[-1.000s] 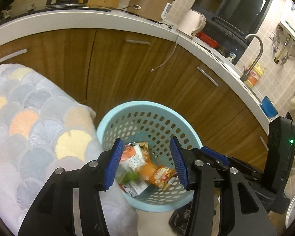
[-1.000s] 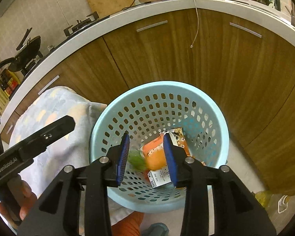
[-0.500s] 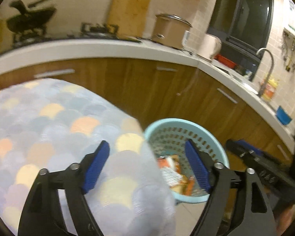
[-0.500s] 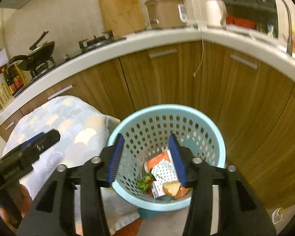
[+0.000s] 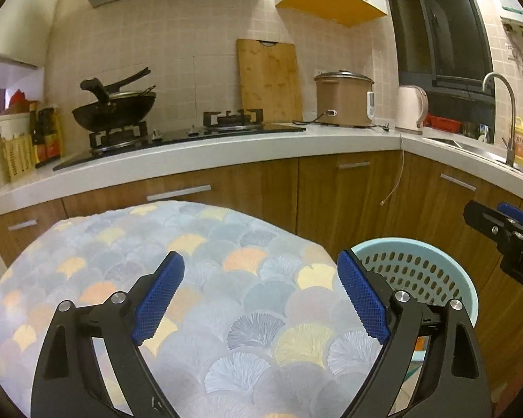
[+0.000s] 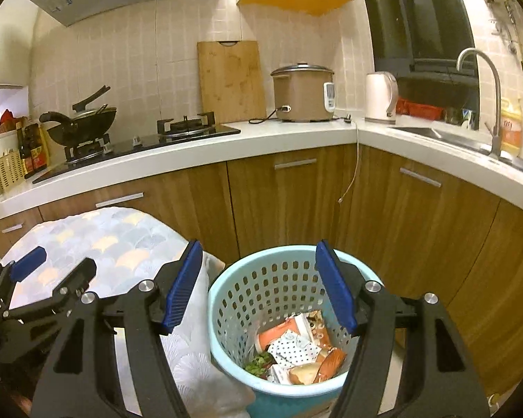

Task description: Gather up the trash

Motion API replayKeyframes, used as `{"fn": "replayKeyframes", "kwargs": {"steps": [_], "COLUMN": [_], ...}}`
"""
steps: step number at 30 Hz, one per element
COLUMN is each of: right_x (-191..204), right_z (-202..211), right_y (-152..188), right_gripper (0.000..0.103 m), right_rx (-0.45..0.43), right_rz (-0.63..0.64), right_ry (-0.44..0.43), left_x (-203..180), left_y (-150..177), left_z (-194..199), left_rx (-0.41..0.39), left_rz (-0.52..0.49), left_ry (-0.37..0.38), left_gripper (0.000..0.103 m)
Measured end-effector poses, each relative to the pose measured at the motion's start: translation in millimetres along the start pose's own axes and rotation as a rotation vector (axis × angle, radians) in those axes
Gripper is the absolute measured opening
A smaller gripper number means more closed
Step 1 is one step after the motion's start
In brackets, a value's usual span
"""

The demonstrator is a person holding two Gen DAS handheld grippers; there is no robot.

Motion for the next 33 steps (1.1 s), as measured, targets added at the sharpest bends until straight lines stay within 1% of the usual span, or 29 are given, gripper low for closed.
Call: {"fn": "replayKeyframes", "kwargs": {"steps": [4, 15, 18, 24, 28, 33], "right_x": [0, 2, 2, -2, -3, -3], "right_z": [-4, -9, -8, -12, -14, -14], "right_y": [2, 6, 6, 10, 12, 14], "right_gripper": [0.064, 0.064, 0.064, 0.064, 0.065, 0.065], "right_rx": [0.005, 0.029, 0.024, 0.038, 0.044, 0.047], "right_rz": [0.003, 0.003, 0.006, -0.008, 0.003, -0.001], "right_ry": [0.008, -0.014, -0.005, -0.004, 0.014, 0.010], "left_x": [2, -2, -2, 1, 1, 3], "left_y": [-1, 4, 4, 5, 6, 7], "left_z": [-1, 1, 0, -2, -5, -6], "left_rx": [-0.004, -0.002, 0.003, 0.015, 0.037, 0.045], "left_rz": [0.006, -0.005, -0.001, 0.019, 0.029, 0.042], "left_ry": [-0.012, -0.016, -0.016, -0.007, 0.010, 0.016], "left_gripper": [0.089, 0.090, 0.092, 0.093, 0.093, 0.093]}}
Point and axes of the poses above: each gripper's, at about its wrist camera, not at the fingertips, and z roughly against the way its jaws point, x to its left, y to its underside, the point moved 9 cm from there along -z, roughly the way its jaws point, and after that the axes turned 7 degrees about x, right-handed, at the moved point
